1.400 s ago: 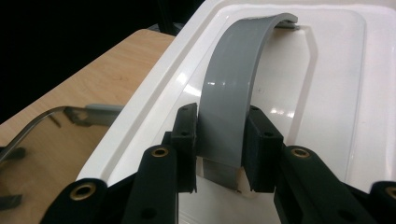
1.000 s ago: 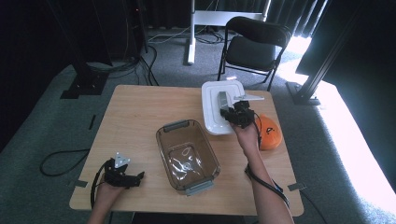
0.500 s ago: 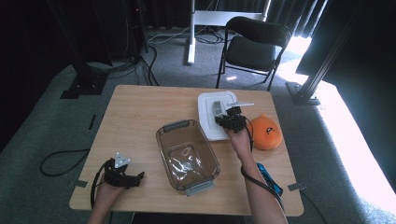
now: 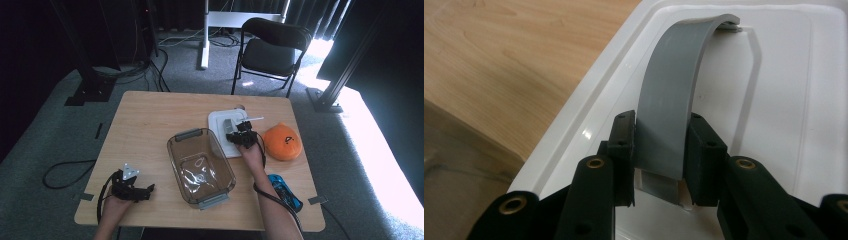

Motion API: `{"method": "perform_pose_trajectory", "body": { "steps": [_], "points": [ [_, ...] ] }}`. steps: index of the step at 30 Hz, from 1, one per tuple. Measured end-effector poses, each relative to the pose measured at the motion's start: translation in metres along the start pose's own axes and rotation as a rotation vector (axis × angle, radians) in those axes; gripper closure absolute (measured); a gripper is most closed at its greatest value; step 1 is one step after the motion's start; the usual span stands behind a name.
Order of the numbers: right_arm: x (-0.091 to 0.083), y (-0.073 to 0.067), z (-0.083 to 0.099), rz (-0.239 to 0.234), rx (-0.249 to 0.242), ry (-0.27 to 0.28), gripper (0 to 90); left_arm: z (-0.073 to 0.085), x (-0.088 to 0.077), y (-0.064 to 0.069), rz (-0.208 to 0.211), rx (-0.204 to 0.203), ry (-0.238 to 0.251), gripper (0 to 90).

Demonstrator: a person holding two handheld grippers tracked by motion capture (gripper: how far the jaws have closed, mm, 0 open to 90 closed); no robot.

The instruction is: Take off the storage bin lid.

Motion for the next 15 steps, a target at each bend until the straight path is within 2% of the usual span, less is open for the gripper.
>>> {"method": "perform_pose_trajectory", "body": {
  "steps": [8,12,15],
  "points": [
    [0.012,0.002,0.012,0.006,0.013,-0.038,66.6,0.0,0.0,0.0,0.0,0.0,0.0,0.9],
    [0.009,0.0,0.012,0.012,-0.016,-0.054,52.3,0.0,0.0,0.0,0.001,0.0,0.0,0.8],
    [0.003,0.0,0.009,0.018,-0.021,-0.054,46.3,0.0,0.0,0.0,0.001,0.0,0.0,0.8]
  ]
}}
Point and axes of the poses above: each handheld gripper's, and its own axes: x roughly forward along the jaws, z roughly out of its underside, y roughly to its right, the point moved 10 cm from there along x, roughly forward along the jaws, and after that the axes turned 9 degrees about z, right-handed, at the moved point
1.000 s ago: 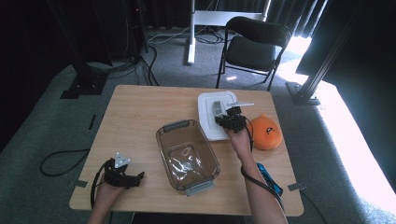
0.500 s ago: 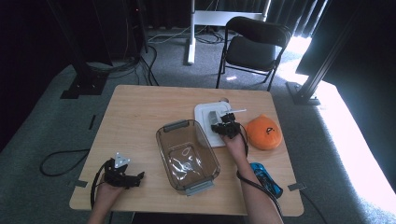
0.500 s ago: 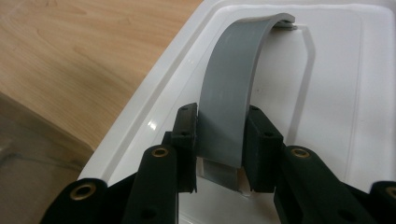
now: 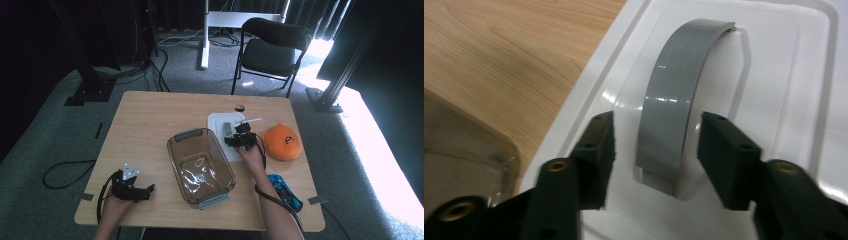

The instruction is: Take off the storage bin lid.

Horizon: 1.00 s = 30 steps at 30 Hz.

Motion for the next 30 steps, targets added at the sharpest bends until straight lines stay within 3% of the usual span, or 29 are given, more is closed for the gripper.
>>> {"method": "perform_pose_trajectory", "body": {
  "steps": [11,13,16,23,30],
  "points": [
    [-0.018,0.005,0.008,-0.012,0.033,0.002,32.1,0.0,0.0,0.0,0.001,0.001,0.0,0.9],
    [-0.021,0.008,0.009,0.02,0.019,0.006,31.0,0.0,0.0,0.0,0.001,0.001,0.0,0.9],
    [-0.028,0.009,0.009,0.012,0.011,0.006,28.3,0.0,0.0,0.0,0.0,0.001,0.0,0.8],
    [-0.061,0.015,0.004,0.017,0.019,0.085,21.5,0.001,-0.001,0.0,-0.002,-0.001,0.0,0.9],
    [-0.085,0.031,0.01,0.034,0.04,0.119,19.0,0.001,-0.001,0.0,-0.002,-0.001,0.0,0.9]
  ]
}}
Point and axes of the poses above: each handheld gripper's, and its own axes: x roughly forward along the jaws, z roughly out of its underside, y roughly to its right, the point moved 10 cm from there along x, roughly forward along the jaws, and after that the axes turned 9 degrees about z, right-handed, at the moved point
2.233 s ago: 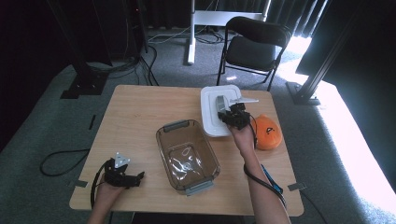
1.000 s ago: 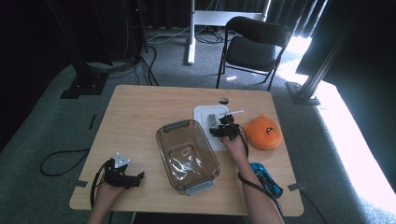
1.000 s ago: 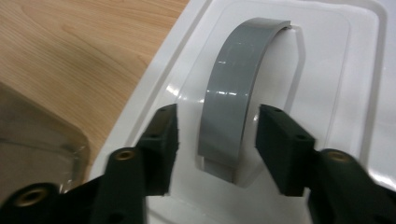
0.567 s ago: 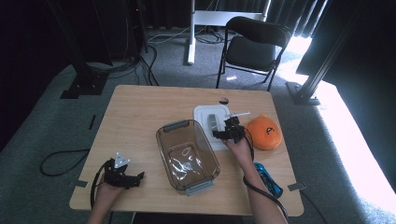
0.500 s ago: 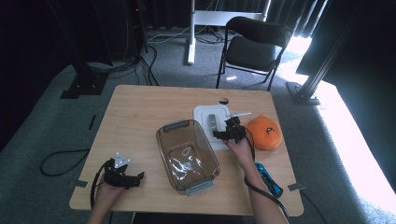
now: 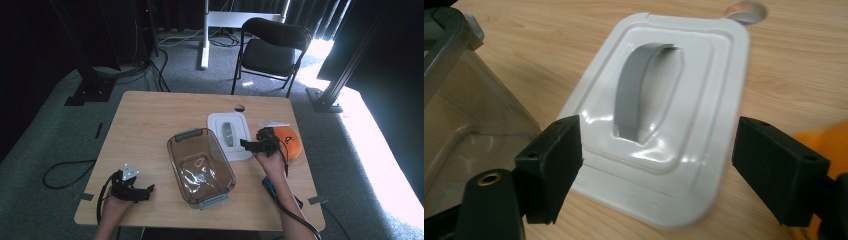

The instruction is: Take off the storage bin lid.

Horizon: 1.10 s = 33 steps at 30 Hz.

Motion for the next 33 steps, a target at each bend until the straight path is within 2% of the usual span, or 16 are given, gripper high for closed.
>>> {"method": "perform_pose_trajectory", "body": {
  "steps": [3,5,9,10,16,24,33],
  "points": [
    [-0.008,0.004,0.003,-0.007,0.006,0.005,17.8,0.0,0.0,0.0,-0.001,-0.001,0.0,0.8],
    [-0.014,0.007,0.006,-0.004,-0.001,0.005,13.7,0.0,0.0,0.0,-0.001,-0.001,0.0,0.9],
    [-0.023,0.01,0.008,-0.002,-0.016,0.017,12.9,0.0,0.0,0.0,-0.001,-0.001,0.0,0.8],
    [-0.031,0.014,0.008,-0.002,-0.012,0.034,11.6,0.0,0.0,0.0,-0.001,-0.001,0.001,0.8],
    [-0.044,0.025,0.013,0.022,-0.006,0.045,11.7,0.0,0.0,0.0,-0.003,-0.002,0.0,0.8],
    [-0.059,0.041,0.017,0.032,0.042,0.077,11.9,0.0,0.0,0.0,-0.002,-0.003,0.001,0.8],
    [-0.066,0.059,0.026,0.059,0.064,0.056,12.8,0.0,0.0,0.0,-0.003,-0.002,0.001,0.8]
  ]
}}
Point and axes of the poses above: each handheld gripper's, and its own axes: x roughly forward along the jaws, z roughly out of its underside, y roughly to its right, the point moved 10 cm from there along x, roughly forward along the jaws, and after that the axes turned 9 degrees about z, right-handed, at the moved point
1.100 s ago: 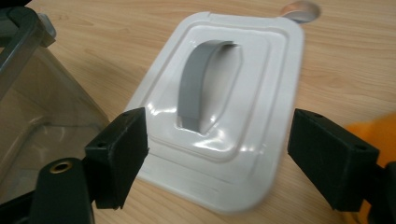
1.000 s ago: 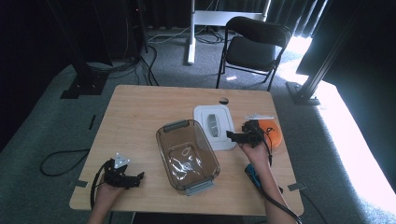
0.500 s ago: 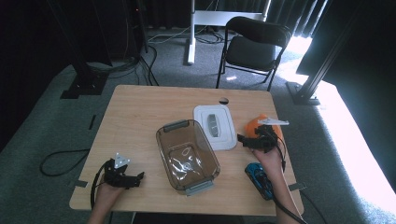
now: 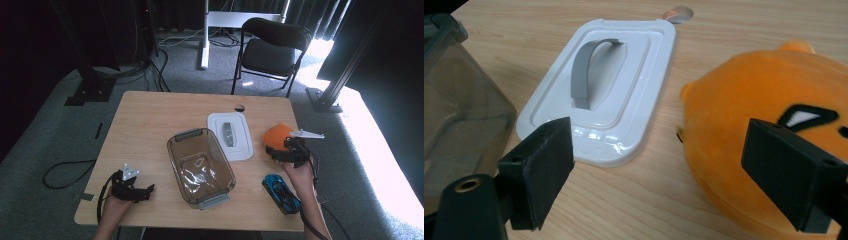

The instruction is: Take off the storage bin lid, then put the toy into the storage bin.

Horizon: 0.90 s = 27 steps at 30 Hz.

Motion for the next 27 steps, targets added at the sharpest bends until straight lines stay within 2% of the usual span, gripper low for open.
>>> {"method": "perform_pose_trajectory", "body": {
  "steps": [11,13,17,19,21,25,27],
  "points": [
    [-0.013,0.016,-0.008,0.033,0.006,0.035,11.8,0.0,0.0,0.0,0.0,0.001,-0.001,0.9],
    [-0.014,0.021,-0.009,0.062,0.003,0.037,11.8,0.0,0.0,0.0,0.0,0.001,-0.001,0.8],
    [-0.015,0.029,-0.009,0.078,0.015,0.035,11.8,0.0,0.0,0.0,0.001,0.0,-0.001,0.9],
    [-0.015,0.04,-0.011,0.1,0.039,0.041,12.1,0.0,0.0,0.0,0.0,0.0,-0.001,0.8],
    [-0.012,0.049,-0.012,0.119,0.051,0.036,12.1,0.0,0.0,0.0,0.0,0.0,-0.001,0.8],
    [-0.003,0.061,-0.008,0.123,0.089,0.005,13.4,0.0,0.0,0.0,0.0,0.0,-0.001,0.8],
    [0.004,0.066,-0.005,0.136,0.092,-0.012,13.4,0.0,0.0,0.0,0.0,0.0,-0.001,0.9]
  ]
}}
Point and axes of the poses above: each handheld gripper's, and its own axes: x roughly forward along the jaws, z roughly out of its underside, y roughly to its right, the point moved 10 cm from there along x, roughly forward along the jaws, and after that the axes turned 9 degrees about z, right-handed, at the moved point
